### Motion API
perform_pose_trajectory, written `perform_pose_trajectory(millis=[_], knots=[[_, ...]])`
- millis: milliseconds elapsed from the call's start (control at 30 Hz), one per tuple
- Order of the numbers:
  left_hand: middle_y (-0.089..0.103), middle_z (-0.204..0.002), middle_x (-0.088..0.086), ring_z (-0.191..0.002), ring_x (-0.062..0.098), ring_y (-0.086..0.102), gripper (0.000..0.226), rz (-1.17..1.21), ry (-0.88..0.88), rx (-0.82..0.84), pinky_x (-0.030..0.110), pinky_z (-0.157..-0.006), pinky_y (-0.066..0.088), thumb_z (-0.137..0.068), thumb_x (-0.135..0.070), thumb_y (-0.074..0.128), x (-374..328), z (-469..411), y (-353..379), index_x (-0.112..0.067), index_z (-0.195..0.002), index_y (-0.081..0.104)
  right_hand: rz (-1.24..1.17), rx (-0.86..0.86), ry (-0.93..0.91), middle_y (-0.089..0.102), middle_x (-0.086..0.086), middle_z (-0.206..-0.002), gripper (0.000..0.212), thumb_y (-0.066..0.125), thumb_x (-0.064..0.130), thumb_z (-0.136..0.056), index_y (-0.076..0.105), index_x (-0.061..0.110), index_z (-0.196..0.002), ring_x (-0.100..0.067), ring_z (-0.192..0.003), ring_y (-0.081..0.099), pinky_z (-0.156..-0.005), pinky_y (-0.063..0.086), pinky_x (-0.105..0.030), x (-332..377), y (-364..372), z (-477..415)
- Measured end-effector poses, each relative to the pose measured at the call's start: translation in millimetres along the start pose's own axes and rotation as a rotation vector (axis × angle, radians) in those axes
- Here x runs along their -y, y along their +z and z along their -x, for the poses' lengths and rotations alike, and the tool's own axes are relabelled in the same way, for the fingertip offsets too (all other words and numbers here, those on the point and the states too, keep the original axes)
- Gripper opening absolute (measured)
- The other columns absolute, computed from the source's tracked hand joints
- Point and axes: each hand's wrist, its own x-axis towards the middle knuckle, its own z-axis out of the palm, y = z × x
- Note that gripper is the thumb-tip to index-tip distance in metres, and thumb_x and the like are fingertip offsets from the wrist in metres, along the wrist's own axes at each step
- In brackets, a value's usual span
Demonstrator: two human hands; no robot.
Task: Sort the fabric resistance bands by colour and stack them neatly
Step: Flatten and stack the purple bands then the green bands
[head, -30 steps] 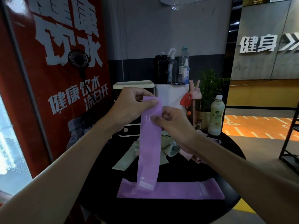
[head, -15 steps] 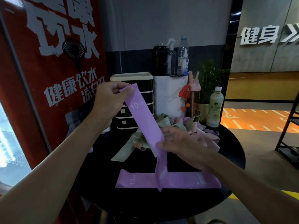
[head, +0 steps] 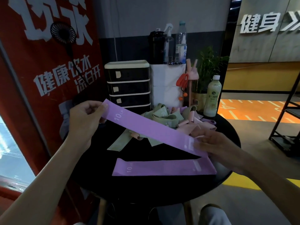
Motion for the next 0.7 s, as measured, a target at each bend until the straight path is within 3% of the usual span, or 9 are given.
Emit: perform_pose_trajectory(millis=[67,200,333,500,567,700], knots=[[0.067,-0.074,0.002,-0.061,0.013,0.058,0.007,-0.036,-0.025,0.013,0.028,-0.064,0.052,-0.091,-0.014,0.071,11.2,11.1,-1.4,-0.015,-0.084,0.071,-0.018,-0.079,0.006,0.072,-0.013,-0.094,0.030,0.077,0.015,-0.071,0.067,0.009,-0.098,-0.023,-0.086,0.070,-0.073,0.055,-0.034,-1.4,-3.8,6.5],[0.067,-0.076,0.010,-0.064,0.017,0.059,0.008,-0.095,-0.070,0.059,0.030,-0.065,0.052,-0.087,-0.017,0.075,35.7,31.8,-6.8,-0.011,-0.082,0.071,0.054,-0.280,0.048,0.074,-0.013,-0.094,0.022,0.074,0.007,-0.080,0.065,0.010,-0.100,-0.022,-0.083,0.069,-0.078,0.052,-0.040,-15.1,-8.2,13.6],[0.065,-0.074,0.006,-0.064,0.012,0.057,0.009,-0.172,-0.079,0.091,0.026,-0.066,0.049,-0.087,-0.011,0.074,57.2,53.7,-9.5,-0.012,-0.079,0.069,0.151,-0.428,0.054,0.073,-0.001,-0.079,0.022,0.072,0.004,-0.084,0.060,0.015,-0.100,-0.010,-0.072,0.067,-0.065,0.053,-0.025,-26.2,-7.8,18.1],[0.063,-0.074,0.007,-0.066,0.008,0.057,0.018,-0.277,-0.016,0.124,0.010,-0.064,0.046,-0.085,-0.006,0.074,81.3,70.3,-11.4,-0.016,-0.082,0.060,0.367,-0.491,0.018,0.067,-0.012,-0.075,0.021,0.067,-0.001,-0.085,0.057,0.011,-0.098,-0.018,-0.070,0.058,-0.062,0.043,-0.028,-46.5,-4.0,18.3],[0.062,-0.072,0.003,-0.065,0.004,0.057,0.021,-0.309,0.020,0.158,0.011,-0.064,0.045,-0.086,-0.007,0.074,89.8,76.0,-12.9,-0.020,-0.078,0.059,0.429,-0.513,-0.013,0.065,-0.006,-0.072,0.022,0.067,-0.002,-0.085,0.057,0.015,-0.096,-0.017,-0.070,0.058,-0.061,0.042,-0.028,-53.1,-3.3,19.3],[0.064,-0.076,-0.002,-0.071,0.012,0.060,0.023,-0.337,0.075,0.190,0.021,-0.068,0.048,-0.087,-0.012,0.073,99.8,86.1,-16.0,-0.025,-0.074,0.060,0.513,-0.511,-0.043,0.064,-0.008,-0.073,0.021,0.068,0.002,-0.085,0.057,0.018,-0.094,-0.020,-0.071,0.058,-0.061,0.042,-0.033,-60.8,-3.3,19.2]])
